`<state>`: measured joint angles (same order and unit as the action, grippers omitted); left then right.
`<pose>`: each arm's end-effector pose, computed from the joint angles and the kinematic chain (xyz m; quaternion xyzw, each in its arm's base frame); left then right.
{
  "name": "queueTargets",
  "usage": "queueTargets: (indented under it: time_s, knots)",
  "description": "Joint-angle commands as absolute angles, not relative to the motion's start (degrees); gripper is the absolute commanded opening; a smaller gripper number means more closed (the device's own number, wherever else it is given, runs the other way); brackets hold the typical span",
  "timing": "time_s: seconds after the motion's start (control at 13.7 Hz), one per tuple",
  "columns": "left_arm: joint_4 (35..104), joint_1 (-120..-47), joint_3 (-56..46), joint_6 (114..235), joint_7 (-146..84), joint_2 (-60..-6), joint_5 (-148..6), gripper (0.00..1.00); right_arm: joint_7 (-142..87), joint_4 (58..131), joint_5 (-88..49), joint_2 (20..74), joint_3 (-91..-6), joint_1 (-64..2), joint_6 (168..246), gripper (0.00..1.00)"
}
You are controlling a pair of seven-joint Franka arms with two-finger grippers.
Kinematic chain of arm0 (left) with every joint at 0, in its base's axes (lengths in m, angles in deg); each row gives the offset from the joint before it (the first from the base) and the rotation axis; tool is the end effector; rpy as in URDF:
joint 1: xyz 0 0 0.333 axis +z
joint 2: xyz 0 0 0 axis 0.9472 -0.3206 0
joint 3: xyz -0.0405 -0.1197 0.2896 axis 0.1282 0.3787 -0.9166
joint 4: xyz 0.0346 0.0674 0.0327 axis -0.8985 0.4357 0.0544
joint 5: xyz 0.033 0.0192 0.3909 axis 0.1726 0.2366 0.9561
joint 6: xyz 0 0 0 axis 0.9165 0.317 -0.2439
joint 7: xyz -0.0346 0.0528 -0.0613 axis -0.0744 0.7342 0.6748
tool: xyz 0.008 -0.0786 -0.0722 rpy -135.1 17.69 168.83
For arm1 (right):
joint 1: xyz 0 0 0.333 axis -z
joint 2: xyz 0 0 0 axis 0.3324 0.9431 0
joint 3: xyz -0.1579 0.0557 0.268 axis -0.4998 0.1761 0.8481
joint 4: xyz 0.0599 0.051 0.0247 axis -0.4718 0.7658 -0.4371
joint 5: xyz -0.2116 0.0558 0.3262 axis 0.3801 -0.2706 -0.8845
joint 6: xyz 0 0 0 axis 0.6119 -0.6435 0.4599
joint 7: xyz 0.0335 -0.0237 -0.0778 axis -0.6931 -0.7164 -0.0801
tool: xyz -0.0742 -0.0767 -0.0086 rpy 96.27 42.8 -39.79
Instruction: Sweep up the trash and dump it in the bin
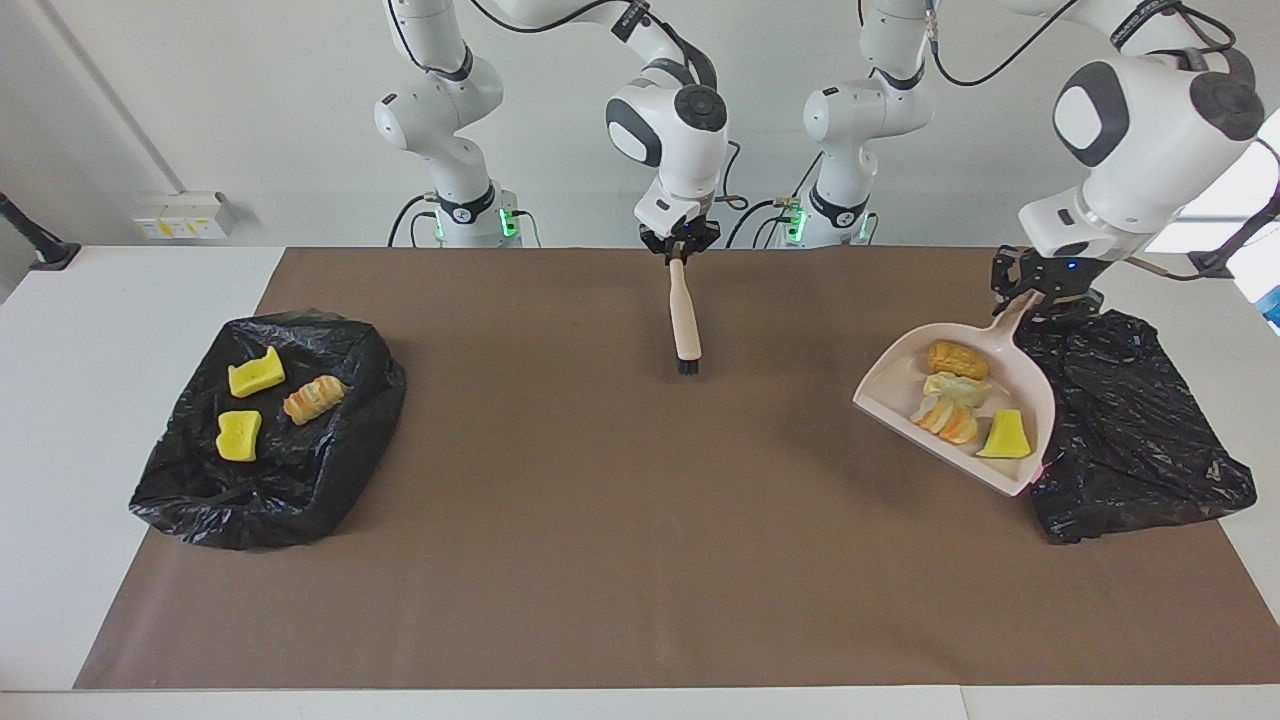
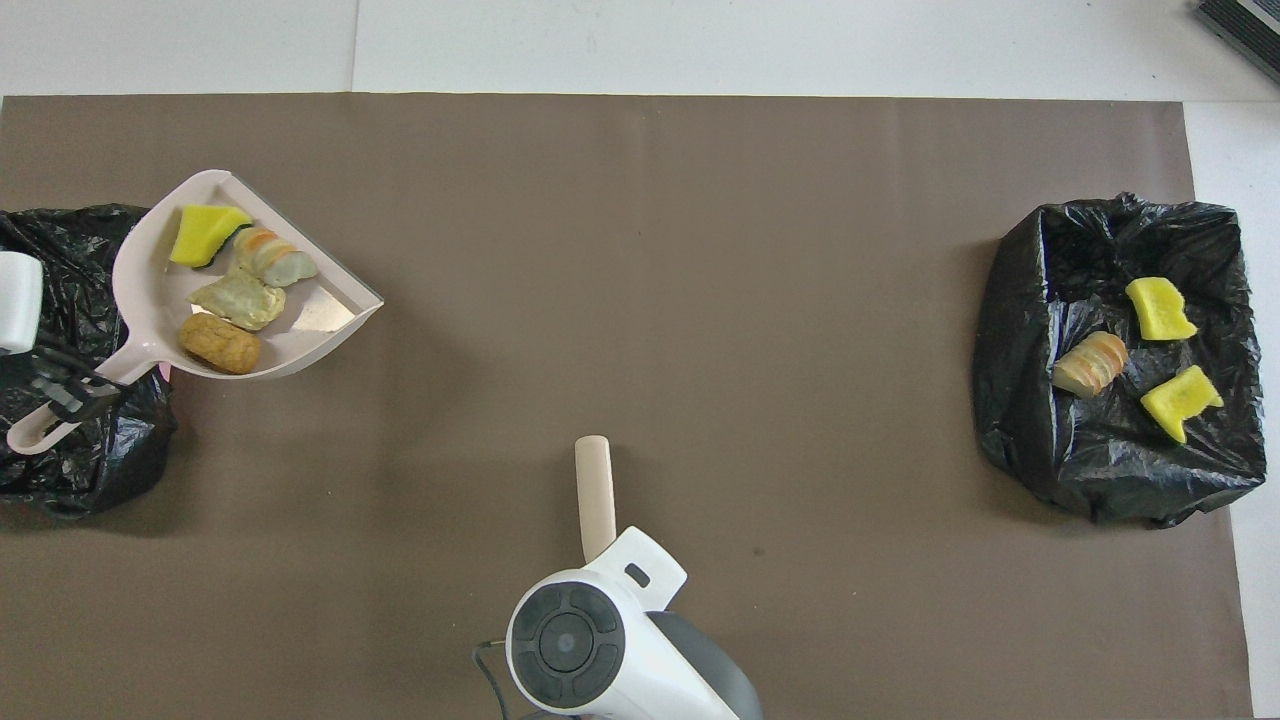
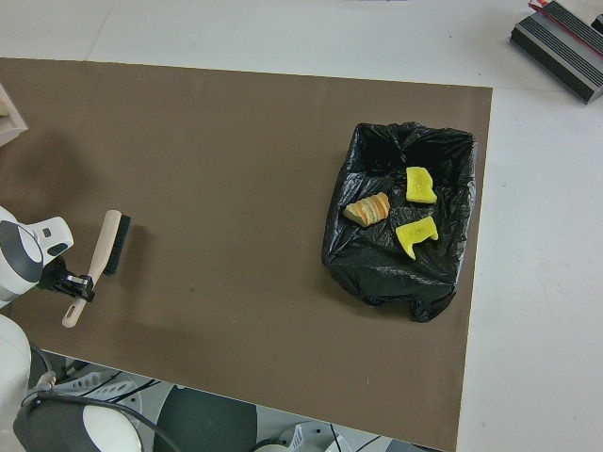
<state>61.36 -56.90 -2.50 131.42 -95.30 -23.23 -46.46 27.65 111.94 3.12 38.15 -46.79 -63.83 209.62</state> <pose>0.5429 0.0854 0.5405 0.9392 -0.3392 -0.0427 0.0311 0.3223 0.4404 0.3562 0.9958 0.0156 -0.0899 0.0083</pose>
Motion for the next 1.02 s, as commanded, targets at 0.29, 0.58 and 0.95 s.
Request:
queueTargets:
  time_s: [0.29,0.58,0.95]
  knots:
    - [54.89,-40.21,-2.63,129.71,-108.06,-27.16,-42.36,0.00,27.56,108.01,3.37,39.91,-47.22,-60.65,208.06,1.00]
    - [49.44,-38.43,-3.15,130.06,-114.31,-32.26,-31.82,0.00,20.81,98.26,3.63,39.56,-47.48,-53.98,198.32,1.00]
    - [51.71,-40.53,-2.98,140.96,-123.20,-32.45,-20.06,0.00,8.25,89.64,5.99,39.64,-47.57,-44.66,188.38,1.00]
